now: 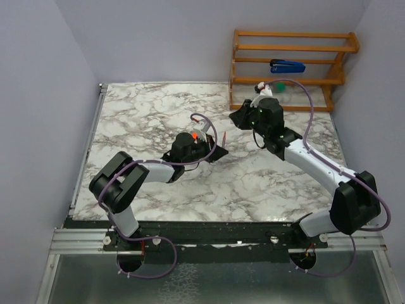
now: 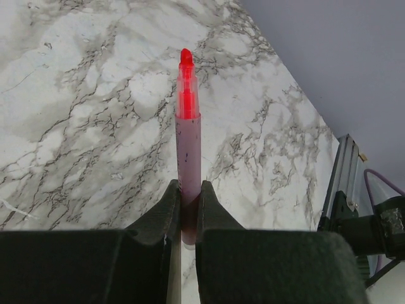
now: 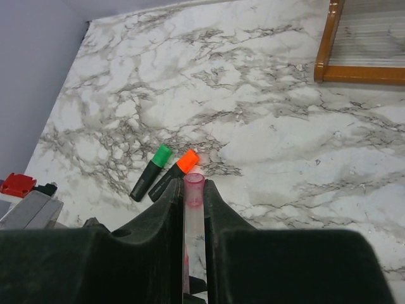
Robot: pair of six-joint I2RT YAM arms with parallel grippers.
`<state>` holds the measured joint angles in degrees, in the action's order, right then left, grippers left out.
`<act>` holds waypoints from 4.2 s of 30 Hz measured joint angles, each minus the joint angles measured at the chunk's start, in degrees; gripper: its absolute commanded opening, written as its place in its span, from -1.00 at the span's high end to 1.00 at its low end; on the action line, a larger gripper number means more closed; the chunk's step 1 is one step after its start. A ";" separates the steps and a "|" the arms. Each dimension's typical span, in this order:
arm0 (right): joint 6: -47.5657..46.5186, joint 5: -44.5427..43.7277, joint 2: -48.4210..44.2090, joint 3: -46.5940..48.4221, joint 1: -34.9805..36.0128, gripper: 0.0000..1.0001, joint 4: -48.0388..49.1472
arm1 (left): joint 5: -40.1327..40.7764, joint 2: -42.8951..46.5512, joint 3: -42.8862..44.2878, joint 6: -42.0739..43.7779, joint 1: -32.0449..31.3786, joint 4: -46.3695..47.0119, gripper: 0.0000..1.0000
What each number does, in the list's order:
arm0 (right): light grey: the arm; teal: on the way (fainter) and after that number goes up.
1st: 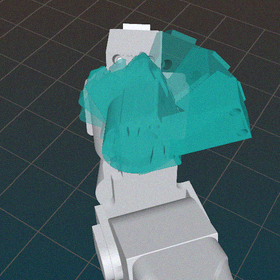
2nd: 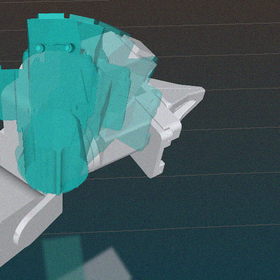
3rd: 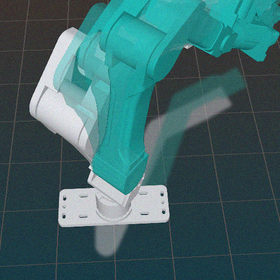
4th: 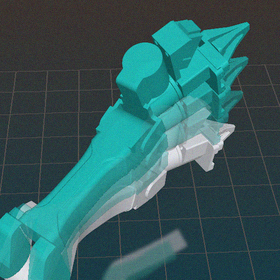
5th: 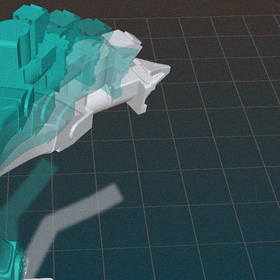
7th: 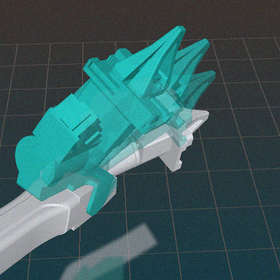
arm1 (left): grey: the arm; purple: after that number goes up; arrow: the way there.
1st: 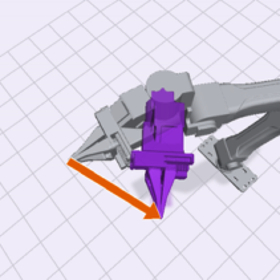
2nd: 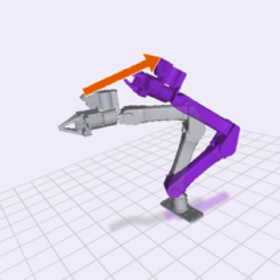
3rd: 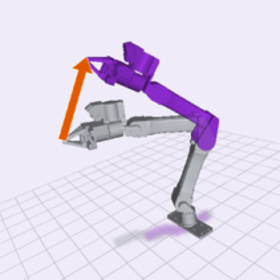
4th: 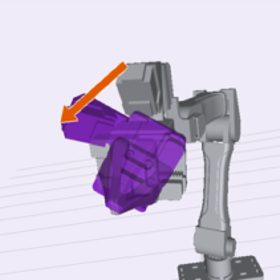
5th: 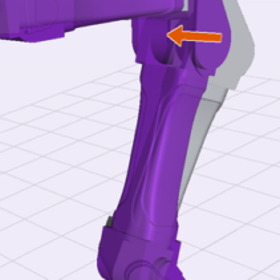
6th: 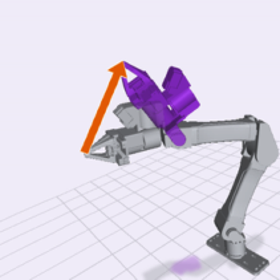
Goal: Insert the pens into the pen caps
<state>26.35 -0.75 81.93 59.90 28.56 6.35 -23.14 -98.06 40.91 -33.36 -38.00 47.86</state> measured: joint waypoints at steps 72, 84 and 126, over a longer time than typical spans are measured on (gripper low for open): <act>34.95 -20.09 47.52 72.08 2.10 -0.22 -63.32 | 24.57 32.37 0.52 12.70 4.68 -38.18 1.00; 46.03 -12.17 60.37 83.62 -0.04 -0.02 -65.90 | 25.00 36.17 1.18 10.58 5.31 -44.94 1.00; 39.47 6.45 71.43 75.95 -0.11 -0.09 -25.29 | 27.15 34.38 1.68 11.76 5.68 -47.36 1.00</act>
<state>65.82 5.69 153.36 135.85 28.45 -18.94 4.01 -63.68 42.59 -21.61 -32.32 0.49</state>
